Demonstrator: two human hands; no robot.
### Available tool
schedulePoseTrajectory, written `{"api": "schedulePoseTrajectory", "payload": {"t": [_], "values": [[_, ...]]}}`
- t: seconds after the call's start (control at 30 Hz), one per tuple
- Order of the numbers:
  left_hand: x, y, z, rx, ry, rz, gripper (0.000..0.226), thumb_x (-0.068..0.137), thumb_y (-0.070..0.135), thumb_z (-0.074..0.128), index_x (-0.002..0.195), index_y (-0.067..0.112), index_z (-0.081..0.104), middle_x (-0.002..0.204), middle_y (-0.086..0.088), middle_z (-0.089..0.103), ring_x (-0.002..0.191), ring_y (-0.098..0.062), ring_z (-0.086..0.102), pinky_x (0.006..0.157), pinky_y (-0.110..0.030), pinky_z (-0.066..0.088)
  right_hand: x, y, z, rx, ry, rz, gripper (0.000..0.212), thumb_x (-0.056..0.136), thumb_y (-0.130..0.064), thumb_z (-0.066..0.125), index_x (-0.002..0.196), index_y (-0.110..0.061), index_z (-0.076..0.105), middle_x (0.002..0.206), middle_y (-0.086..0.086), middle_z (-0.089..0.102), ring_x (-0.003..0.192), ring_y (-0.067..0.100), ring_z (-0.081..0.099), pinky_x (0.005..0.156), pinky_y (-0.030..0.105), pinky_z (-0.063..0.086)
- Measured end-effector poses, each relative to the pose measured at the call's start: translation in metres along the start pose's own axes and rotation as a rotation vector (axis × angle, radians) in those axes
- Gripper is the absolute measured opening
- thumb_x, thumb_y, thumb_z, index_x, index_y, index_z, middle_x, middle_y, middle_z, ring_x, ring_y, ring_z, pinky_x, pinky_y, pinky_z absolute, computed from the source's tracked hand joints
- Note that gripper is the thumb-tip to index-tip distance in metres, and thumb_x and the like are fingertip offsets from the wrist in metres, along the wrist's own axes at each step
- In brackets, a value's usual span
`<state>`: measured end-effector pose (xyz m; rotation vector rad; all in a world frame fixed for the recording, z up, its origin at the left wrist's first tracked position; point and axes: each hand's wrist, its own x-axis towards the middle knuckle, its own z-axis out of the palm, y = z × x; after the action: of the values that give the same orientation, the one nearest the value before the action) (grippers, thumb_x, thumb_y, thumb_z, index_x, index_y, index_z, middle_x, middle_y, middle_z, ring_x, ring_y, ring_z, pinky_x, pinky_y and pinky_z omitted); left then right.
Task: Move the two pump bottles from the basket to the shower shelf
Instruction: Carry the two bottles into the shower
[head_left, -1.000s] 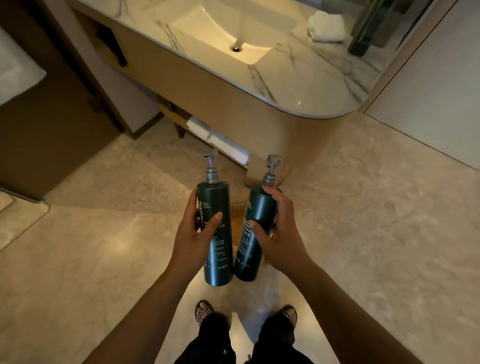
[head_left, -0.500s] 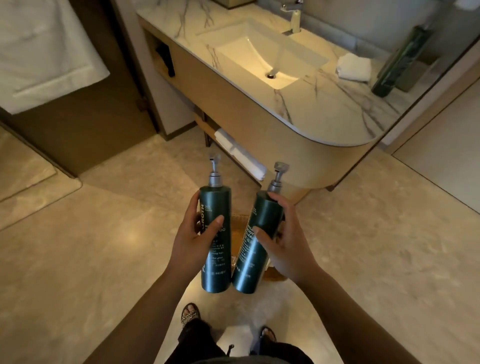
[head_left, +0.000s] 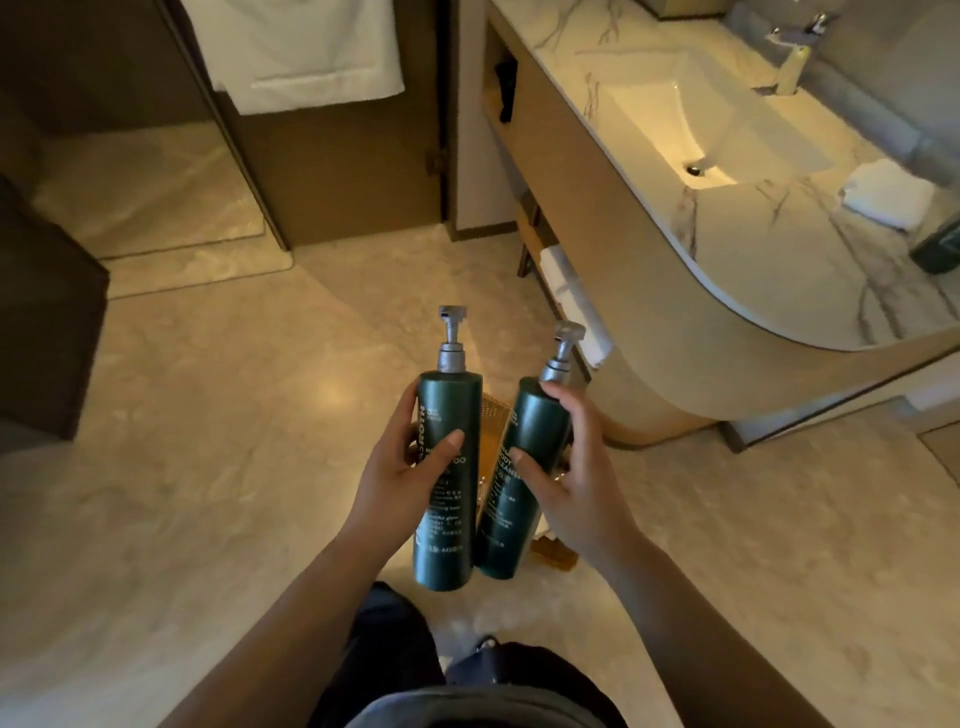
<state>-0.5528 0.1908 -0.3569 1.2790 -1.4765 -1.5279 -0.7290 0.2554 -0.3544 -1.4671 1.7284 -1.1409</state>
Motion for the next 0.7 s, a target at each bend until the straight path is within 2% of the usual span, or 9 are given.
{"api": "schedulePoseTrajectory", "payload": {"t": [0.07, 0.17, 0.2, 0.27, 0.33, 0.43, 0.57, 0.63, 0.7], "values": [[-0.005, -0.004, -0.006, -0.005, 0.037, -0.009, 0.06, 0.086, 0.027, 0.063, 0.125, 0.062, 0.034, 0.098, 0.018, 0.07, 0.095, -0.002, 0.065, 0.078, -0.027, 0.05, 0.002, -0.002, 0.007, 0.0, -0.041, -0.007, 0.064, 0.084, -0.024, 0.065, 0.135, -0.039, 0.03, 0.134, -0.003, 0.042, 0.122, 0.007, 0.045, 0.1, 0.037, 0.044], [-0.008, -0.01, -0.019, -0.014, 0.082, -0.019, 0.061, 0.085, 0.026, 0.063, 0.126, 0.061, 0.034, 0.101, 0.017, 0.07, 0.097, -0.002, 0.064, 0.077, -0.025, 0.049, 0.01, -0.007, 0.02, -0.018, -0.088, -0.019, 0.066, 0.084, -0.023, 0.067, 0.135, -0.041, 0.03, 0.135, -0.007, 0.043, 0.122, 0.003, 0.045, 0.098, 0.022, 0.043], [-0.009, -0.012, -0.026, -0.022, 0.094, -0.022, 0.061, 0.085, 0.026, 0.063, 0.126, 0.062, 0.034, 0.101, 0.018, 0.069, 0.098, -0.001, 0.064, 0.075, -0.021, 0.049, 0.012, -0.01, 0.026, -0.009, -0.11, -0.021, 0.066, 0.083, -0.022, 0.067, 0.135, -0.042, 0.03, 0.135, -0.008, 0.042, 0.123, 0.001, 0.043, 0.098, 0.021, 0.042], [-0.01, -0.019, -0.041, -0.047, 0.124, -0.031, 0.061, 0.086, 0.024, 0.063, 0.128, 0.059, 0.035, 0.101, 0.019, 0.069, 0.097, -0.002, 0.065, 0.071, -0.016, 0.05, 0.018, -0.015, 0.039, 0.036, -0.177, -0.009, 0.065, 0.084, -0.022, 0.066, 0.134, -0.044, 0.031, 0.136, -0.011, 0.04, 0.126, 0.002, 0.04, 0.102, 0.027, 0.039], [-0.009, -0.025, -0.058, -0.061, 0.16, -0.037, 0.062, 0.086, 0.022, 0.063, 0.131, 0.055, 0.036, 0.103, 0.017, 0.069, 0.098, -0.005, 0.065, 0.076, -0.022, 0.051, 0.025, -0.02, 0.055, 0.032, -0.233, -0.019, 0.063, 0.084, -0.025, 0.065, 0.133, -0.046, 0.031, 0.136, -0.014, 0.04, 0.126, 0.002, 0.04, 0.103, 0.03, 0.038], [-0.003, -0.03, -0.087, -0.051, 0.199, -0.047, 0.063, 0.085, 0.022, 0.065, 0.125, 0.062, 0.036, 0.105, 0.021, 0.068, 0.099, -0.003, 0.064, 0.081, -0.029, 0.05, 0.039, -0.03, 0.082, 0.013, -0.325, -0.017, 0.063, 0.084, -0.028, 0.064, 0.13, -0.054, 0.029, 0.135, -0.016, 0.039, 0.122, -0.008, 0.039, 0.096, 0.019, 0.037], [0.01, -0.032, -0.134, -0.028, 0.22, -0.042, 0.061, 0.084, 0.028, 0.065, 0.124, 0.064, 0.035, 0.105, 0.018, 0.068, 0.096, -0.001, 0.064, 0.071, -0.019, 0.051, 0.063, -0.051, 0.126, 0.032, -0.342, -0.027, 0.064, 0.086, -0.022, 0.065, 0.126, -0.058, 0.029, 0.129, -0.017, 0.038, 0.114, -0.019, 0.038, 0.083, 0.0, 0.036], [0.017, -0.027, -0.162, -0.016, 0.242, -0.031, 0.061, 0.084, 0.03, 0.064, 0.122, 0.066, 0.034, 0.104, 0.023, 0.066, 0.094, 0.001, 0.064, 0.066, -0.011, 0.05, 0.078, -0.064, 0.15, 0.076, -0.373, -0.034, 0.065, 0.086, -0.019, 0.064, 0.124, -0.06, 0.03, 0.128, -0.024, 0.034, 0.112, -0.023, 0.037, 0.079, -0.002, 0.037], [0.023, -0.021, -0.193, -0.007, 0.285, -0.017, 0.061, 0.084, 0.031, 0.065, 0.12, 0.068, 0.033, 0.104, 0.028, 0.064, 0.094, 0.004, 0.063, 0.066, -0.009, 0.049, 0.096, -0.079, 0.176, 0.117, -0.423, -0.033, 0.067, 0.086, -0.018, 0.064, 0.122, -0.063, 0.03, 0.128, -0.028, 0.033, 0.114, -0.021, 0.037, 0.08, 0.004, 0.043]]}}
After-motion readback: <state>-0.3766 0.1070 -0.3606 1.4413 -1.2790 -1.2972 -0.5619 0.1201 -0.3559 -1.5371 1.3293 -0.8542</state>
